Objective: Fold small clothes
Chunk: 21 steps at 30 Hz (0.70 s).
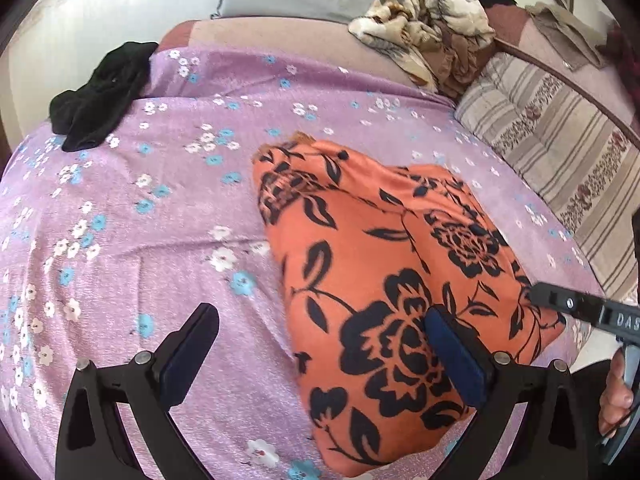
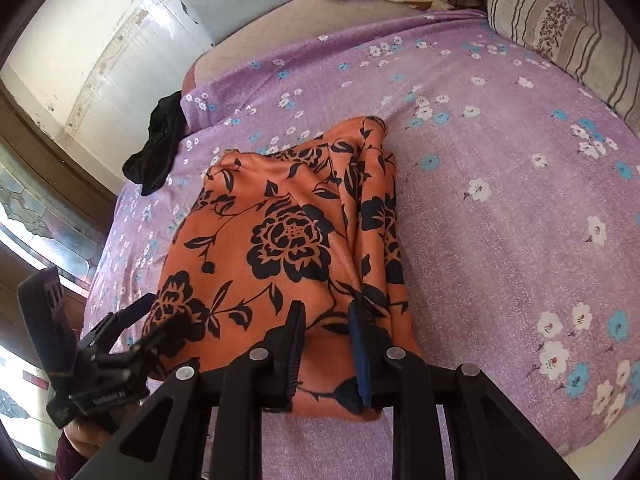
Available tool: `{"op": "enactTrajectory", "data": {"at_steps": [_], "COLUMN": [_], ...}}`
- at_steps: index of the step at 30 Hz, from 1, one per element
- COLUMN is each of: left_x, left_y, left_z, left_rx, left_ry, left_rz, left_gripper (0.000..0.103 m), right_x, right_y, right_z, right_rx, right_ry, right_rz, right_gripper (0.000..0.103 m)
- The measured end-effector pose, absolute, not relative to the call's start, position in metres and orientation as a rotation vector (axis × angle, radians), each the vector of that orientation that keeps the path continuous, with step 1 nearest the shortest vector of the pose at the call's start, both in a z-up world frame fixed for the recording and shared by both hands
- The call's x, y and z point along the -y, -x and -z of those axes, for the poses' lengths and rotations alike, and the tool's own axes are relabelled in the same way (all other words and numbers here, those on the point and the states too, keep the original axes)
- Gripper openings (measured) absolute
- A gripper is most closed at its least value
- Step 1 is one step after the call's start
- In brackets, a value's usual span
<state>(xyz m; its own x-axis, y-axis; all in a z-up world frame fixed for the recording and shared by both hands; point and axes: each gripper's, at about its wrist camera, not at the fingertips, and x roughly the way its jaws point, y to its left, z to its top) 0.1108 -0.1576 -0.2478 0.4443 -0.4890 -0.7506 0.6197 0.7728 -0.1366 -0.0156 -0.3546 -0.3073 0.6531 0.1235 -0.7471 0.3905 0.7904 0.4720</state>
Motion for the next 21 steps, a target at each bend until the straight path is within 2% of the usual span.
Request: {"op": "enactTrajectory", "data": {"at_steps": [4, 10, 16, 21], "left_x": [0.155, 0.167, 0.156, 0.157], "left_y": [-0.121, -0.113, -0.119, -0.105], "left_z": [0.254, 0.271, 0.28, 0.282], "left_rx": [-0.833, -0.808, -0.909, -0.867], "left_ry": [-0.278, -0.399, -0.319, -0.336], "left_rz": [0.545, 0.511, 0.532, 0.505], "left_gripper": [0.103, 0.103, 0.103, 0.103], "right_x": [0.347, 0.351, 0.355, 0.36], "right_y": [0.015, 0.006, -0.01, -0.011], "right_z": [0.329, 0.337, 0.346, 0.35], "right_rx": [-0.932, -0.926, -0.939, -0.938], "right_ry": [-0.604, -0.59, -0.552, -0.585], "right_rz": [0.155, 0.144, 0.145, 0.135], "right_gripper": [0.026, 0.026, 0.024, 0.024]}}
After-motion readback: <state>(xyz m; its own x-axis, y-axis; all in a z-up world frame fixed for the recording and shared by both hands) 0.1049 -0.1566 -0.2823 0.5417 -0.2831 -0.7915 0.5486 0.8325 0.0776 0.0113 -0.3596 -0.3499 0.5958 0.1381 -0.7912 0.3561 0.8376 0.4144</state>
